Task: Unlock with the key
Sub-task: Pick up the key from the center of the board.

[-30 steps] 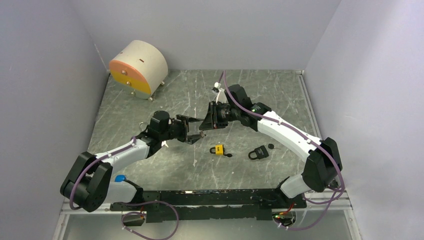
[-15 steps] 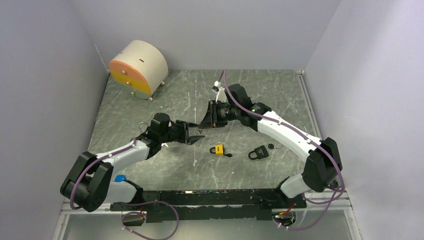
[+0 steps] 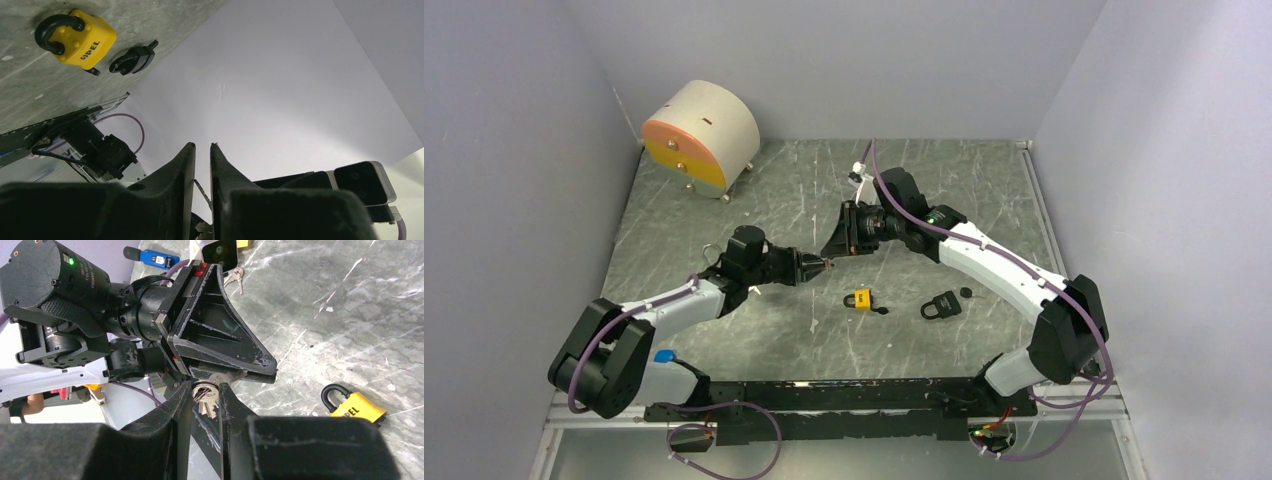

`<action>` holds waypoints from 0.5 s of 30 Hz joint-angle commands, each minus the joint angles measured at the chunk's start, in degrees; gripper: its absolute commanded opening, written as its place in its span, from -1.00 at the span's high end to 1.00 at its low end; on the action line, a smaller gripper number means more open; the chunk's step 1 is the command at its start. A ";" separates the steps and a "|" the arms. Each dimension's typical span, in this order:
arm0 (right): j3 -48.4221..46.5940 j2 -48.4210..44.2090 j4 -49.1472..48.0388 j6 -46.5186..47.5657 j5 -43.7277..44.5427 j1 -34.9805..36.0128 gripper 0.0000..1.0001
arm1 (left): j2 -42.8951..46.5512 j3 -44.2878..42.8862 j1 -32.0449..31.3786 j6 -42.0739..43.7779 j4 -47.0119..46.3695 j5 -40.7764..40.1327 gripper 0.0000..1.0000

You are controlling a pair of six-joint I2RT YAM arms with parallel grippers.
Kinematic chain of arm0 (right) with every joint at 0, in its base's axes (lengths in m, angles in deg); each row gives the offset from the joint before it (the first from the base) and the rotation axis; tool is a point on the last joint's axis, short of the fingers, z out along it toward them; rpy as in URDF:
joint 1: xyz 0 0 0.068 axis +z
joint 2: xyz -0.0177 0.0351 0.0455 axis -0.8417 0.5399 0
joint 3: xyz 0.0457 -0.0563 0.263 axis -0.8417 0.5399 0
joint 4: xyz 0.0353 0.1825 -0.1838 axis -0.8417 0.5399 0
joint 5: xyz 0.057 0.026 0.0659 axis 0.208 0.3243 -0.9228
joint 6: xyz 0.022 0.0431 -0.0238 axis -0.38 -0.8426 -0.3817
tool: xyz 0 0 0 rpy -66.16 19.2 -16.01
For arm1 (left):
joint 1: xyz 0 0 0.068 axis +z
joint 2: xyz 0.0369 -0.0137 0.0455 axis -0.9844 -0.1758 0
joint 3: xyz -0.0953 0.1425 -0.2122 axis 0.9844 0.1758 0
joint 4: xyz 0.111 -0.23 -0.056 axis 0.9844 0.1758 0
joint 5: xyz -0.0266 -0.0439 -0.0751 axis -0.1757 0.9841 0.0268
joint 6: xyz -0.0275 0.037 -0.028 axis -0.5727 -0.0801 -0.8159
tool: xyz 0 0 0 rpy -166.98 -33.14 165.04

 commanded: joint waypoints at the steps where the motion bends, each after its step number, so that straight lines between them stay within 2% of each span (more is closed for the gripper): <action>1: 0.28 -1.43 -2.40 1.29 -0.09 0.24 0.98 | -0.37 -1.82 -0.16 -5.06 -2.52 0.18 0.66; 7: 1.72 -2.41 -2.80 2.29 -0.92 0.23 0.97 | -0.33 -1.19 -0.15 -5.12 -3.84 -0.51 0.94; 12: 2.82 -2.74 -2.96 2.52 -1.95 0.24 0.94 | 0.18 -1.99 -0.14 -2.96 -3.27 -1.33 0.95; 14: 3.00 -3.19 -3.05 2.43 -2.34 0.23 0.86 | 0.50 -2.27 -0.16 -1.25 -3.15 -2.06 0.95; 15: 3.02 -3.46 -3.04 2.28 -2.35 0.21 0.75 | 0.86 -2.52 -0.13 0.22 -3.03 -2.90 0.95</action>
